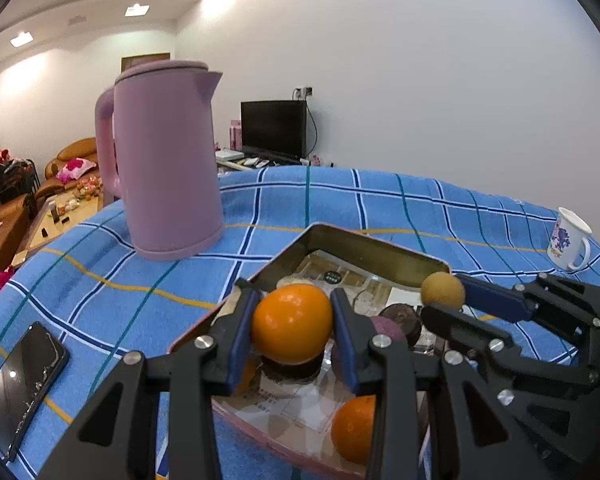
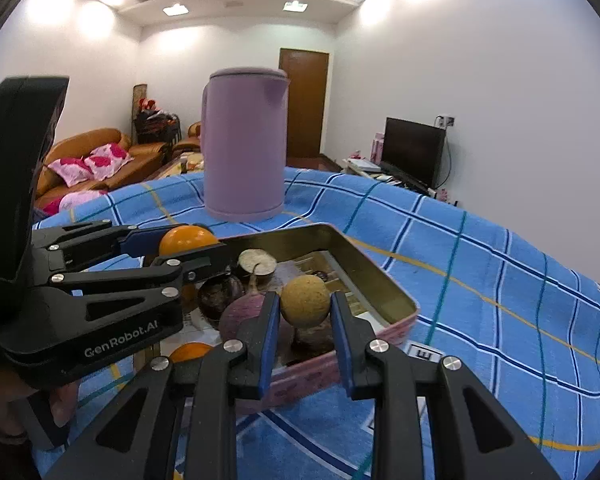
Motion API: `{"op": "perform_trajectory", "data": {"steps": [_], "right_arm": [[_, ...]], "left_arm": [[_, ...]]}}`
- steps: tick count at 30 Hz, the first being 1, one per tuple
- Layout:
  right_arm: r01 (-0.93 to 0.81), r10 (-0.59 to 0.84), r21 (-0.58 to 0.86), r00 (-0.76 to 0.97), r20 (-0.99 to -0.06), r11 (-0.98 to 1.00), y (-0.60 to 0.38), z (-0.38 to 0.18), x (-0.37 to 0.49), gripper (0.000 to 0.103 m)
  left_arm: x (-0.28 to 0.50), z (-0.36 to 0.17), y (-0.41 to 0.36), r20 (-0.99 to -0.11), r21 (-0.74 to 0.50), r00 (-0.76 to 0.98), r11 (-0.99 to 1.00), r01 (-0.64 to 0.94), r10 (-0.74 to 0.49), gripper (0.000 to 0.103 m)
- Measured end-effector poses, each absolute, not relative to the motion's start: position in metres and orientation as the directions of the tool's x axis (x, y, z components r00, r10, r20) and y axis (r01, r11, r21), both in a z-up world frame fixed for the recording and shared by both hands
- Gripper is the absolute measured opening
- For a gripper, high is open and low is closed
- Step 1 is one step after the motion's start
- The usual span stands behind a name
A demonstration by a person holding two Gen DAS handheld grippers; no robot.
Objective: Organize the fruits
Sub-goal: 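Lower the brown fruit into the tin with the right gripper while the left lowers the orange, then open both grippers and withdraw them from the tin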
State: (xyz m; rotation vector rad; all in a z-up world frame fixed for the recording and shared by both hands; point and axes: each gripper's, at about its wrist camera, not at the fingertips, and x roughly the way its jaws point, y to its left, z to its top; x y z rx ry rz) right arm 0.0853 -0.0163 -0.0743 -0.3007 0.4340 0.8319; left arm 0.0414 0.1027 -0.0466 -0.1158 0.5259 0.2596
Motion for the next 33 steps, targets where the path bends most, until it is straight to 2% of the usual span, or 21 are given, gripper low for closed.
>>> {"op": "perform_trajectory", "data": {"steps": [8,14,17,18,19,21,26,28,30,33], "right_arm": [[-0.798,0.647,-0.061,0.528,-0.55,0.599,0.0,-0.08,0.094,0.028],[-0.815,0.673,-0.014,0.489,-0.555,0.58,-0.003,-0.08,0.098,0.03],[-0.799,0.666,0.002,0.5,-0.553,0.601,-0.006,-0.08,0.101,0.042],[-0.796,0.667,0.01,0.501,-0.552,0.606,-0.008,-0.08,0.103,0.045],[-0.794,0.672,0.021,0.5,-0.546,0.608,-0.01,-0.079,0.103,0.047],[-0.789,0.68,0.034,0.505,-0.532,0.613,-0.014,-0.078,0.103,0.048],[-0.767,0.679,0.038,0.543,-0.495,0.641,-0.022,-0.074,0.102,0.057],[-0.754,0.673,0.039,0.561,-0.482,0.656,-0.026,-0.073,0.101,0.061],[-0.746,0.671,0.036,0.576,-0.467,0.666,-0.029,-0.071,0.099,0.062],[-0.731,0.664,0.028,0.602,-0.443,0.682,-0.034,-0.069,0.095,0.062]], "left_arm": [[0.048,-0.05,0.108,-0.544,-0.038,0.809,0.957,-0.286,0.221,0.041],[0.048,-0.051,0.112,-0.553,-0.048,0.801,0.951,-0.305,0.229,0.054],[0.045,-0.051,0.113,-0.544,-0.052,0.805,0.948,-0.314,0.236,0.056],[0.045,-0.051,0.113,-0.542,-0.055,0.807,0.948,-0.314,0.236,0.06],[0.044,-0.051,0.114,-0.539,-0.056,0.807,0.946,-0.319,0.24,0.065],[0.042,-0.05,0.113,-0.534,-0.051,0.808,0.944,-0.326,0.25,0.069],[0.04,-0.047,0.106,-0.513,-0.019,0.816,0.947,-0.32,0.266,0.069],[0.038,-0.046,0.106,-0.503,-0.025,0.822,0.947,-0.321,0.265,0.073],[0.036,-0.045,0.106,-0.497,-0.027,0.825,0.946,-0.324,0.269,0.077],[0.035,-0.044,0.103,-0.485,-0.015,0.83,0.946,-0.323,0.276,0.077]]}}
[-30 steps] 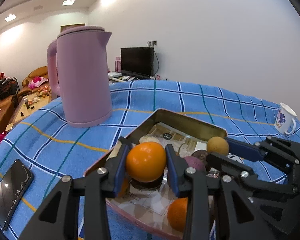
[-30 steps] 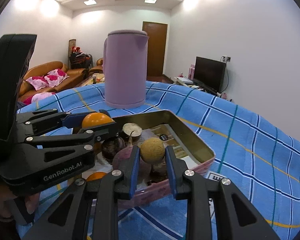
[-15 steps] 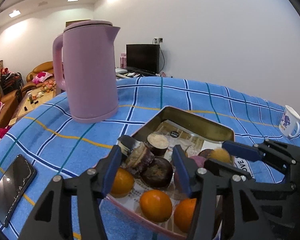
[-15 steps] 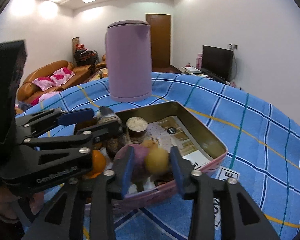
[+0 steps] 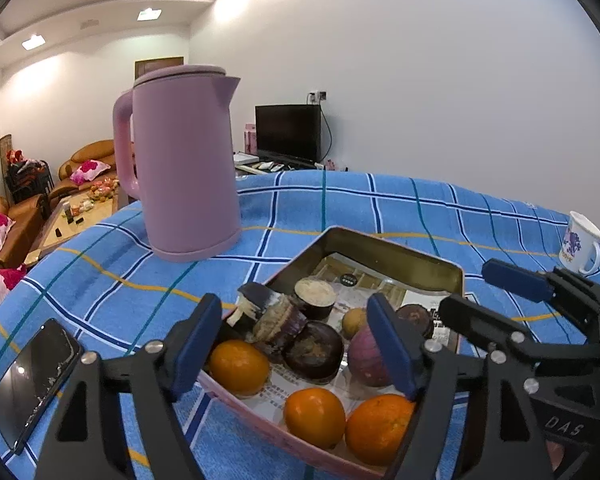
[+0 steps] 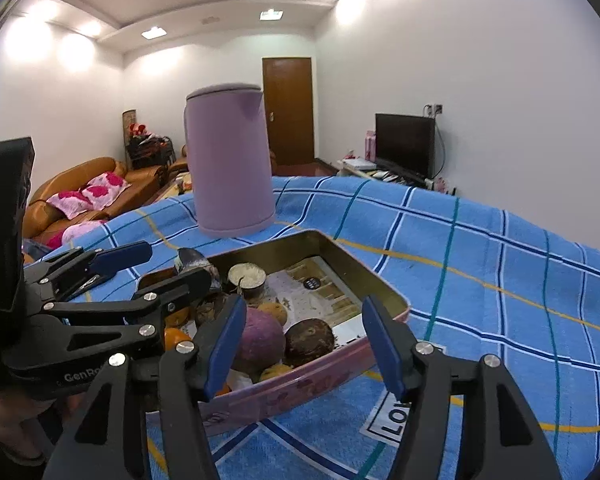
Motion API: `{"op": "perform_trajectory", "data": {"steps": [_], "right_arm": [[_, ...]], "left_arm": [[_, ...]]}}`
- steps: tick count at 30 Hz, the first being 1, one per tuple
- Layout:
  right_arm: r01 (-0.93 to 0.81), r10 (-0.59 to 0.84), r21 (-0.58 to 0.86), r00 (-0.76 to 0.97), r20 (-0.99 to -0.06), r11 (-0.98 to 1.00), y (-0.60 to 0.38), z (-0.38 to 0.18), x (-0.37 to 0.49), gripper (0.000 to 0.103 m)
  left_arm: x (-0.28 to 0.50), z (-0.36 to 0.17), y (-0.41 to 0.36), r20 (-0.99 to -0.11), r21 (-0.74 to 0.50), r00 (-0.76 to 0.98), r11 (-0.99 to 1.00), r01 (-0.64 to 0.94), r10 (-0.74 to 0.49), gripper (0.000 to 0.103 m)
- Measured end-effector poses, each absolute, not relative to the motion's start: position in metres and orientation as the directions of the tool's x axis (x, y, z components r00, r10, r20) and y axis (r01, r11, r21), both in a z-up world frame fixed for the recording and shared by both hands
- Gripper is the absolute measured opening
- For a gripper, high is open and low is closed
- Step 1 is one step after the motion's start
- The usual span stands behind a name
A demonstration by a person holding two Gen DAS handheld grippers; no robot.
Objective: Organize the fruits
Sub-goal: 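Open both grippers and withdraw them from the tin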
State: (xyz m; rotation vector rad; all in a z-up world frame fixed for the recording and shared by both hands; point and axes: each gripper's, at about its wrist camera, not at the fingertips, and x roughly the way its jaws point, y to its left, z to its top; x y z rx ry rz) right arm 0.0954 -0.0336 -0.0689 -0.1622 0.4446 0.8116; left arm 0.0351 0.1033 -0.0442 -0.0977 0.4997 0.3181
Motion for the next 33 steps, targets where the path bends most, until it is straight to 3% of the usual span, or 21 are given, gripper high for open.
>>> {"op": "perform_trajectory", "data": {"steps": [8,12,33], "right_arm": [[-0.672,0.636,0.058,0.664,-0.394,0.738,-0.051,-0.064,0.096,0.064],[-0.666,0.628,0.049,0.675,-0.388,0.745,-0.051,-0.063,0.095,0.07],[-0.642,0.608,0.059,0.688,-0.395,0.764,-0.055,-0.065,0.095,0.072]], "left_arm": [[0.03,-0.041,0.102,-0.456,-0.007,0.84,0.943,-0.332,0.293,0.078],[0.027,-0.04,0.1,-0.445,-0.003,0.844,0.942,-0.336,0.3,0.087],[0.025,-0.039,0.098,-0.437,0.011,0.847,0.943,-0.333,0.305,0.094]]}}
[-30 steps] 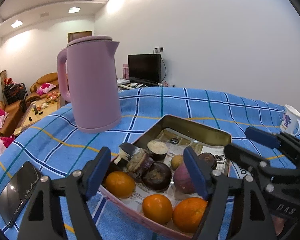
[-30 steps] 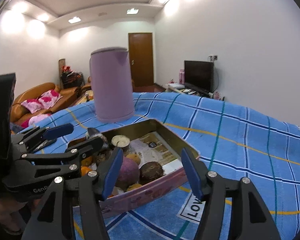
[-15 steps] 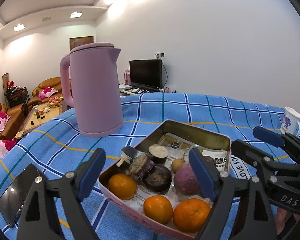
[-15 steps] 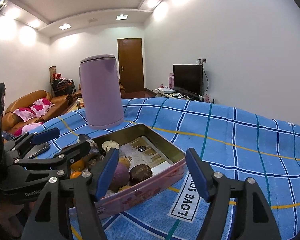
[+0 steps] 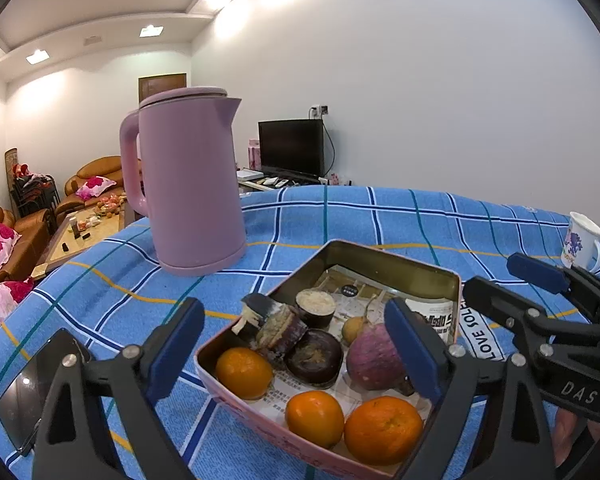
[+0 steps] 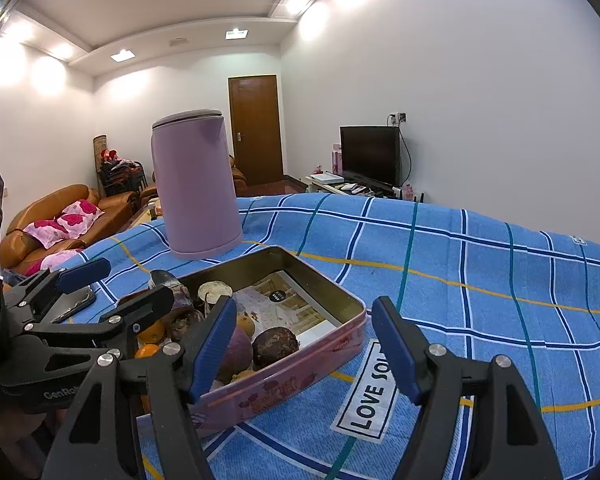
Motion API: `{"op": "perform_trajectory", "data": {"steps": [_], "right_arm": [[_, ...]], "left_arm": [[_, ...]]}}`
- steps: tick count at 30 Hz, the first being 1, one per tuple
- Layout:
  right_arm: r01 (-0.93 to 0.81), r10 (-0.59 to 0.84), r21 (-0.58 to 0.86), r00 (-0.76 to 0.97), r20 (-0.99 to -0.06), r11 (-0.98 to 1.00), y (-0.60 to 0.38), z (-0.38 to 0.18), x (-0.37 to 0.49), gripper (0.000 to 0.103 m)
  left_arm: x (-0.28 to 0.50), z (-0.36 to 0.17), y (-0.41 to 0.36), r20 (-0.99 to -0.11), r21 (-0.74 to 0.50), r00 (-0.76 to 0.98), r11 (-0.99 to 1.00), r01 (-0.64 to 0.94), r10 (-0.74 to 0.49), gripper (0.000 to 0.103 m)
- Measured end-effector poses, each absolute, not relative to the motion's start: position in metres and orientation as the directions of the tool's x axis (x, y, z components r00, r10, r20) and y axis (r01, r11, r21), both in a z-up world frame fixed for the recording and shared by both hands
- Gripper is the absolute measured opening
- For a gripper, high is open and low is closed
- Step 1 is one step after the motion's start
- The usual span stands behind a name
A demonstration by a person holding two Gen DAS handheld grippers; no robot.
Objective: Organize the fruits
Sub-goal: 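Open both grippers and withdraw them from the tin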
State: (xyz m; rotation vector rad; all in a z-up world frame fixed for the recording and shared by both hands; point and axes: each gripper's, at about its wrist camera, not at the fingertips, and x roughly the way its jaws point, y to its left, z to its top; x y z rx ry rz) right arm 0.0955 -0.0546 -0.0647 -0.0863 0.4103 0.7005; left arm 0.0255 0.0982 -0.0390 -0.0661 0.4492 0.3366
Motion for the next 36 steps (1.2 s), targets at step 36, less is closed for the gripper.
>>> {"op": "perform_trajectory", "data": {"steps": [36], "right_arm": [[-0.571,0.563,0.101,0.739,-0.369,0.815,-0.076,-0.063,0.097,0.08]], "left_arm": [[0.024,-0.039,0.096,-0.433,0.009,0.847,0.941,-0.338,0.308,0.103]]}}
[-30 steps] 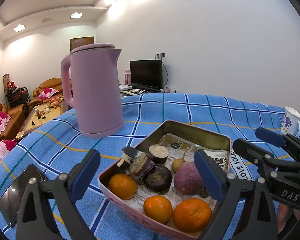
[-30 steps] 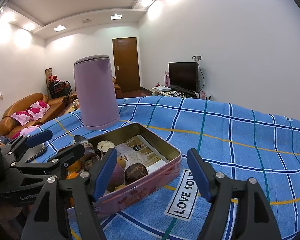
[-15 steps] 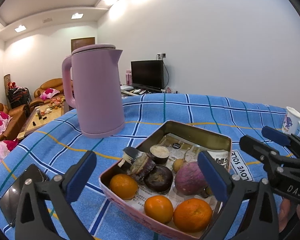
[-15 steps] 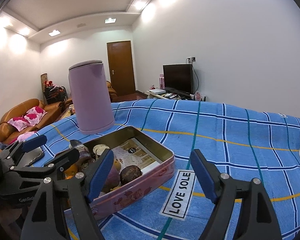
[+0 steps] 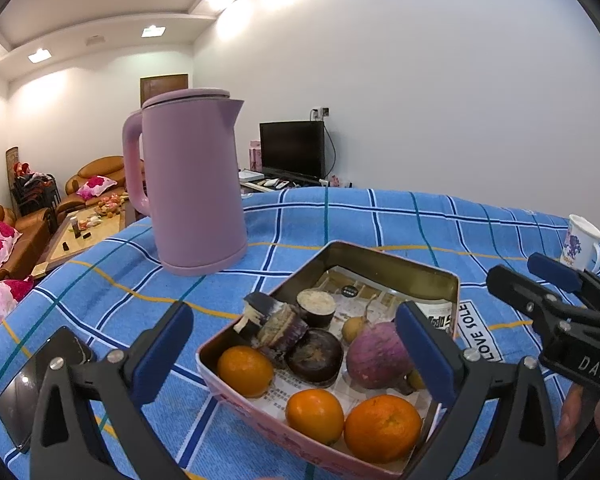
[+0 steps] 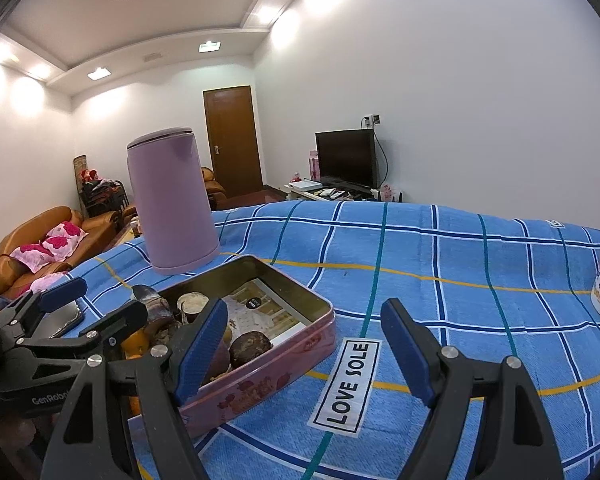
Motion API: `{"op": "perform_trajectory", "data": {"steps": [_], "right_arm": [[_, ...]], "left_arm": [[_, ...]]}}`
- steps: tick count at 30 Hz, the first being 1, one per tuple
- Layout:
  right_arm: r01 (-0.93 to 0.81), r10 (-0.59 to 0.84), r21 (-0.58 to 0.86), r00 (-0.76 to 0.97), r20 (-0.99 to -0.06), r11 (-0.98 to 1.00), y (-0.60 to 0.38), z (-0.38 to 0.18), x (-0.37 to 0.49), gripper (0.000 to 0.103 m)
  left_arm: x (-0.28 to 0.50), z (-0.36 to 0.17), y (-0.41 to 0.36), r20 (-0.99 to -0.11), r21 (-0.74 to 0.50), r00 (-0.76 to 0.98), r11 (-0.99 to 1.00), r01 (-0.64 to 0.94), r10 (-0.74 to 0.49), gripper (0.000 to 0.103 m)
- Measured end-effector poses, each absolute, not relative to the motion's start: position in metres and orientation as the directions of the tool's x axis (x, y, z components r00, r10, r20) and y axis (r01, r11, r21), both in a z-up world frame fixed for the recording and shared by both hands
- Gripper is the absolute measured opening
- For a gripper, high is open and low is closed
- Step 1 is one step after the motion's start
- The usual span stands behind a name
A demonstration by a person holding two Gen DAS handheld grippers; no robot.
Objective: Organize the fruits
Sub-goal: 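Open both grippers and withdraw them from the tin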
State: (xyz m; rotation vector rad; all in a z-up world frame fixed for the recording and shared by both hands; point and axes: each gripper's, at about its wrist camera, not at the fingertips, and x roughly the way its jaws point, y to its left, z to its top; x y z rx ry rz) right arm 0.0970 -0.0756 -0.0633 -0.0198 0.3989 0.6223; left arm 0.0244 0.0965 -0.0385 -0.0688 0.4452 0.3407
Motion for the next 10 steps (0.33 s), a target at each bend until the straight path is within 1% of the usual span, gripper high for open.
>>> {"op": "perform_trajectory", "data": {"steps": [10], "right_arm": [[-0.572,0.565,0.102,0.737,-0.372,0.814,-0.0755,-0.0633,0.0976,0.08]], "left_arm": [[0.0243,-0.0386,0.0923,-0.427,0.028,0.849,0.943,-0.332,0.311,0.103]]}}
